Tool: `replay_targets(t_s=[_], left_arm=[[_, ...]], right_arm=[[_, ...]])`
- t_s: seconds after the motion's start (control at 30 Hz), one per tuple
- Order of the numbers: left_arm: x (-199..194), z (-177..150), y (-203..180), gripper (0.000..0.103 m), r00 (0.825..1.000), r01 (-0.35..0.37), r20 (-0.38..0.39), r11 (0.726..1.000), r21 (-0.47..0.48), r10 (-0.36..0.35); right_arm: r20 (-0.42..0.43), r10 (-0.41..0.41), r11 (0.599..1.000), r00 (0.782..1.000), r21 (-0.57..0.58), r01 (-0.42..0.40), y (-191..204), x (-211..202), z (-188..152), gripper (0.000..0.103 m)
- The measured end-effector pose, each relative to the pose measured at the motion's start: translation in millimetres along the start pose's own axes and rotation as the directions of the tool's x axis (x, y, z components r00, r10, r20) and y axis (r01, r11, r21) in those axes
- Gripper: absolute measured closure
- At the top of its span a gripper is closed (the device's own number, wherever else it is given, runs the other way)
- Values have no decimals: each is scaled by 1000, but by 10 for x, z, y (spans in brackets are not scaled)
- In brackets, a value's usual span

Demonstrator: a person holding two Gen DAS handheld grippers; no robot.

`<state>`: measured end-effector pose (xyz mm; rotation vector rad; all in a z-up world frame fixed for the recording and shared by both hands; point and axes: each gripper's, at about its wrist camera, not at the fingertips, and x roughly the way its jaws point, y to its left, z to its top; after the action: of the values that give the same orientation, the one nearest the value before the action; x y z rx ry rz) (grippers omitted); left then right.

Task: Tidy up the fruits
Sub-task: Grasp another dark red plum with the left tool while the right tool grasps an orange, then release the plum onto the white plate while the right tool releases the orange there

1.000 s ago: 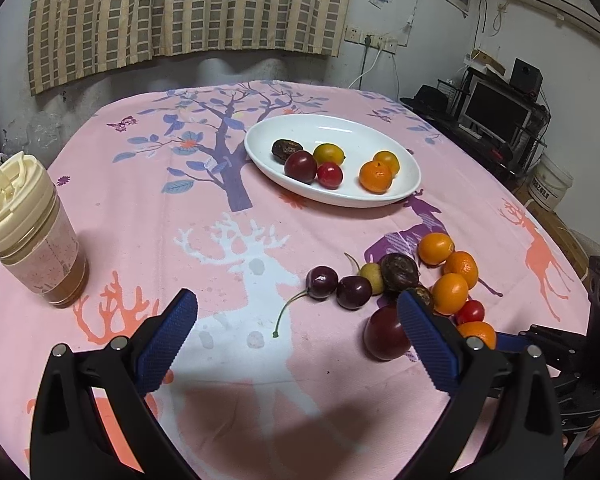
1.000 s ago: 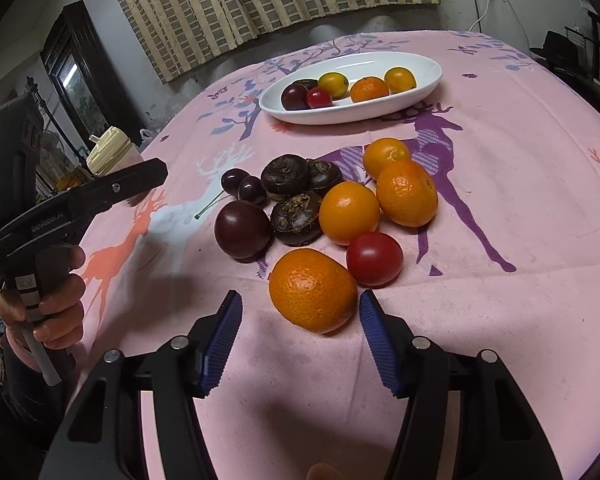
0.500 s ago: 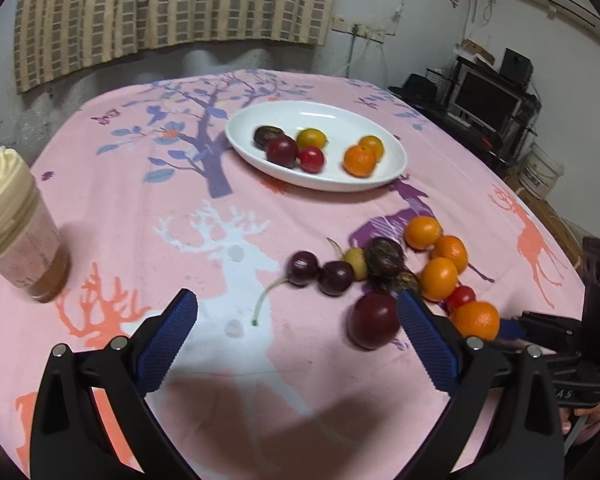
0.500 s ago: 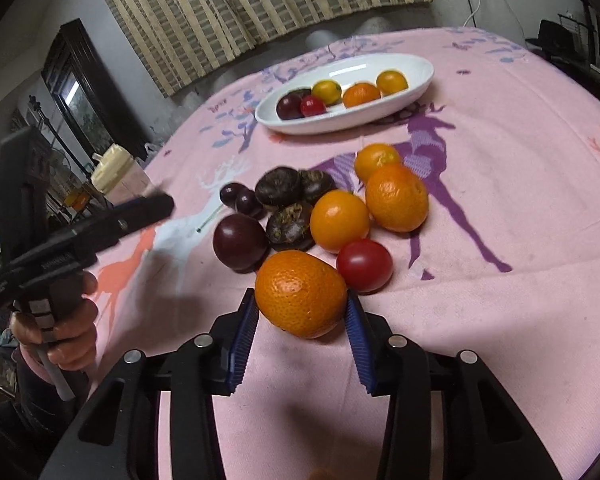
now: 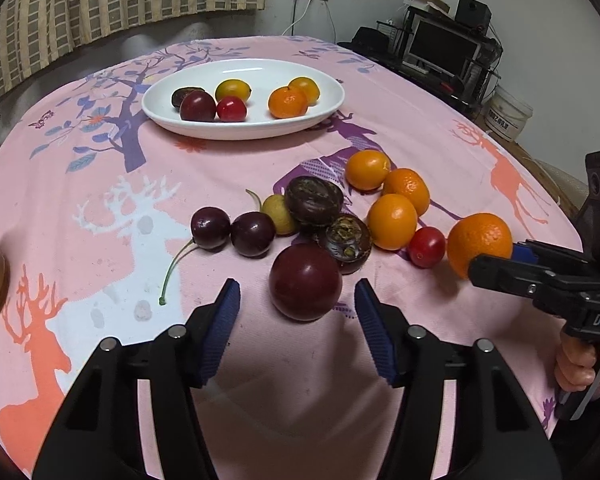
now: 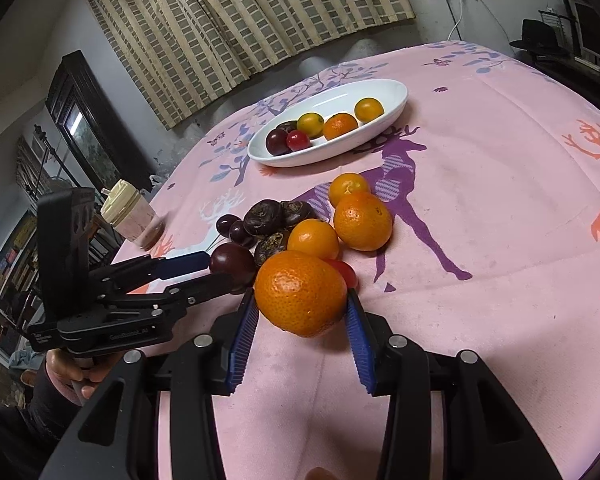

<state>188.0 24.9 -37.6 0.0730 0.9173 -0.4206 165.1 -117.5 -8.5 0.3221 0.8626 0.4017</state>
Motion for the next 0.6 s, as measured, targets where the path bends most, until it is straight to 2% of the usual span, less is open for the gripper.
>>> replay_targets(t_s=[0.17, 0.23, 0.27, 0.37, 0.6], left_arm=[[48, 8, -10, 45, 1000, -11, -5, 1000, 8, 11], [54, 11, -9, 50, 1000, -5, -6, 1000, 7, 5], [65, 14, -11, 56, 1000, 0, -11, 1000, 7, 0], [111, 11, -23, 62, 1000, 8, -27, 1000, 10, -7], [32, 14, -22, 65, 1000, 8, -16, 1000, -6, -8]], right_arm=[[0, 4, 1000, 1000, 3, -4, -4, -8, -13, 59], [2, 5, 1000, 1000, 4, -5, -8, -14, -15, 59], [4, 4, 1000, 1000, 4, -4, -9, -19, -17, 59], [5, 3, 1000, 1000, 1, -3, -9, -26, -19, 59], [29, -23, 998, 999, -62, 24, 33, -120, 100, 59]])
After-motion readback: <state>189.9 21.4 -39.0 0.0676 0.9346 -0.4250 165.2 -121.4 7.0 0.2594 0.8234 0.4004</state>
